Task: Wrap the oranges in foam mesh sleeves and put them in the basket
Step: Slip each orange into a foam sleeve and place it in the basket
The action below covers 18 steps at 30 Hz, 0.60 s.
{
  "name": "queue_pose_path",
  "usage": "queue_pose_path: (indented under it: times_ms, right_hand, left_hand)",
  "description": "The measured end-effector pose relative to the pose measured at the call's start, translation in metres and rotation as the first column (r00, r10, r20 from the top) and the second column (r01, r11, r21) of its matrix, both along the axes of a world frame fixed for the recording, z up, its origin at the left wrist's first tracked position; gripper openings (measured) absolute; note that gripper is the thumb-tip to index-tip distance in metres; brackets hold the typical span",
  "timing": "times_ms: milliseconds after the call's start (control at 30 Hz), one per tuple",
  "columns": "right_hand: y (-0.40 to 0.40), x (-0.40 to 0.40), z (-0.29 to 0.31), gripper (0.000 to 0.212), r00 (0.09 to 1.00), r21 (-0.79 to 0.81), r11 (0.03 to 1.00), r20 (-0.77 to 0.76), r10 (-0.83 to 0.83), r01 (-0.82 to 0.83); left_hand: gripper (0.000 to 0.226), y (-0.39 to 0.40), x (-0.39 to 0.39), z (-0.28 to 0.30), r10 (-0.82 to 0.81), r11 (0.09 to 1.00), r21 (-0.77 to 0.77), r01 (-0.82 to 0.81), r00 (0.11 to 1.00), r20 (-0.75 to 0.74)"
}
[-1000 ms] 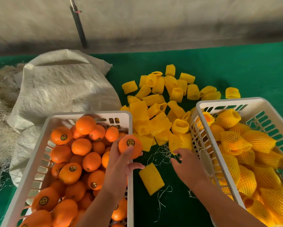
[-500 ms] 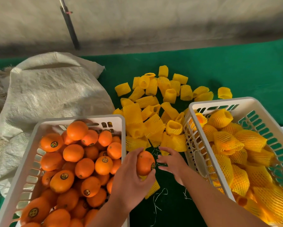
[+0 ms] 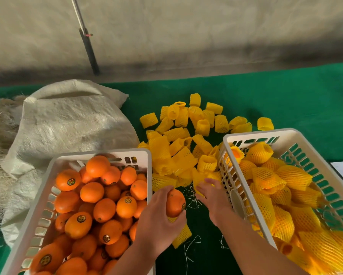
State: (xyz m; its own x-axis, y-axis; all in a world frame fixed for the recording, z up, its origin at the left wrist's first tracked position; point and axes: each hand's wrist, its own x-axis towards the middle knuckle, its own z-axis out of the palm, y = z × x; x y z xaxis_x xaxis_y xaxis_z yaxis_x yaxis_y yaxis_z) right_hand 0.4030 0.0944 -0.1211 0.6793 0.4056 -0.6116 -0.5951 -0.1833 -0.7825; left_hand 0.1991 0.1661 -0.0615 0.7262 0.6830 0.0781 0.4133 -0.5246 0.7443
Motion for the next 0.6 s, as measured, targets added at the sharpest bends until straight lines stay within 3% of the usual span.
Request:
queue_pose_path:
  times_ms: [100,167,233,300,467,600]
  right_hand:
    - [-0.022,-0.013,0.017,0.024,0.976,-0.119,0.993,0.213,0.054,-0.029]
    - [-0.04,-0.025,0.032,0.043,0.934,-0.221,0.974,0.337,0.12,-0.046]
    - [-0.059,-0.034,0.047,0.051,0.862,-0.31,0.947,0.455,0.223,-0.081]
    - [-0.072,-0.037,0.06,0.043,0.757,-0.387,0.914,0.56,0.336,-0.12]
    - [-0.087,-0.033,0.087,0.039,0.594,-0.401,0.889,0.667,0.45,-0.223]
    - [-0.097,-0.04,0.1,0.041,0.407,-0.475,0.83,0.723,0.558,-0.293]
  left_hand:
    - [0.08,0.0,0.0,0.002,-0.027,1.0,0.007,0.028,0.998,-0.061]
    - [0.083,0.0,0.0,0.003,-0.042,0.999,0.013,0.043,0.995,-0.093]
    - [0.083,-0.001,-0.002,0.004,-0.088,0.996,0.024,0.092,0.99,-0.114]
    - [0.08,-0.004,-0.004,0.006,-0.175,0.984,0.014,0.179,0.976,-0.127]
    - [0.075,-0.019,0.002,0.024,-0.394,0.919,-0.054,0.39,0.908,-0.141]
    - [0.074,-0.034,0.001,0.039,-0.533,0.819,0.076,0.569,0.802,-0.27]
